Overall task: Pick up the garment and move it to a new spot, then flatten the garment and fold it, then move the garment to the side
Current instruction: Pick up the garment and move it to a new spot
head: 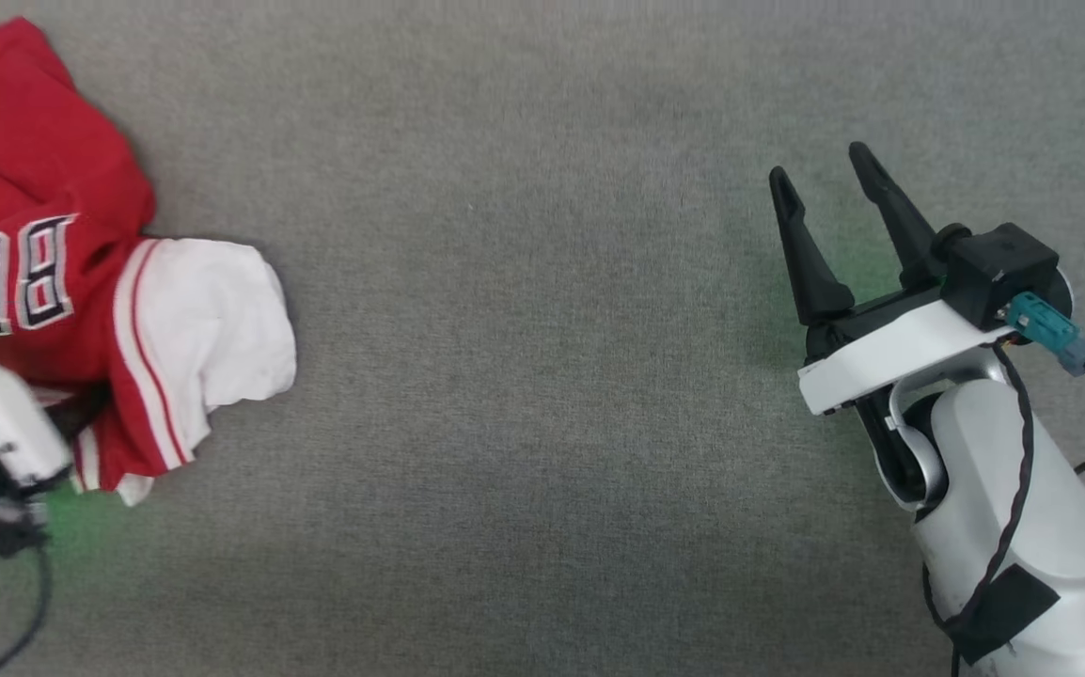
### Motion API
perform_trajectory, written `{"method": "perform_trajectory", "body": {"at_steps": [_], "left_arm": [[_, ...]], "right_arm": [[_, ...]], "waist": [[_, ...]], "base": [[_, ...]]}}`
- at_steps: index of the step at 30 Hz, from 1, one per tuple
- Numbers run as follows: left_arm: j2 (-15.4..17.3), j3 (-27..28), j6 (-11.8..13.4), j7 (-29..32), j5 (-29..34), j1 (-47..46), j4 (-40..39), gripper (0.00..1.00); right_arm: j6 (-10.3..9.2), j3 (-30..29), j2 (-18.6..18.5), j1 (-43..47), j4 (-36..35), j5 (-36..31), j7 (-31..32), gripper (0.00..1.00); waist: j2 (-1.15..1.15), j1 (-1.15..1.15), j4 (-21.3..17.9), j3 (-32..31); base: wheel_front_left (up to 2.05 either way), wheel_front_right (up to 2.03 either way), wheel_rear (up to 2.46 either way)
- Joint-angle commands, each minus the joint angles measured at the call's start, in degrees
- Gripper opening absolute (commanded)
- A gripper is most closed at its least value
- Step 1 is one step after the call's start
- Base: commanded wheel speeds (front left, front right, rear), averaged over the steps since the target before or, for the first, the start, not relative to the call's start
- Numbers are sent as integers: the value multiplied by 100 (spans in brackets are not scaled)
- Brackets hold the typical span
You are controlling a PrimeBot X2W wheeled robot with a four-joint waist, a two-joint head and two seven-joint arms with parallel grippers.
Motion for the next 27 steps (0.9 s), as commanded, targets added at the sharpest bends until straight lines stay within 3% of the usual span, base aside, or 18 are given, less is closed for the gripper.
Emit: {"method": "perform_trajectory", "body": {"at_steps": [1, 4, 6, 9, 10, 16, 20, 27], "left_arm": [[-449, -225, -74, 44, -35, 6, -98, 0], [-167, -304, -55, -181, 27, -67, -298, 2], [-23, -346, -53, -329, 39, -140, -475, 9], [64, -493, -49, -386, -28, -180, -832, 7], [79, -511, -48, -424, -61, -216, -936, 0], [246, -864, -48, -278, -121, -378, -1741, 0], [229, -1135, -48, -210, -70, -586, -2252, 0], [-196, -1633, -48, -18, -113, -1268, -2879, 0]], "right_arm": [[1, 4, -1, 85, 20, 31, -25, 100], [1, -3, 43, 202, 69, 67, -25, 100], [1, -38, 74, 283, 61, 114, -26, 100], [1, -104, 135, 453, 40, 173, -25, 100], [1, -130, 150, 506, 29, 189, -26, 100], [1, -251, 246, 715, -70, 258, -26, 100], [1, -393, 320, 814, -146, 296, -25, 100], [1, -620, 502, 923, -335, 398, -25, 100]], "waist": [[0, 0, 51, -145], [0, 0, 72, -421], [0, 0, 63, -589], [0, 0, 4, -800], [0, 0, -27, -857], [0, 0, -367, -957], [0, 0, -728, -928], [0, 0, -1475, -709]], "base": [[0, 0, 0], [0, 0, 0], [0, 0, 0], [0, 0, 0], [0, 0, 0], [0, 0, 0], [0, 0, 0], [0, 0, 0]]}}
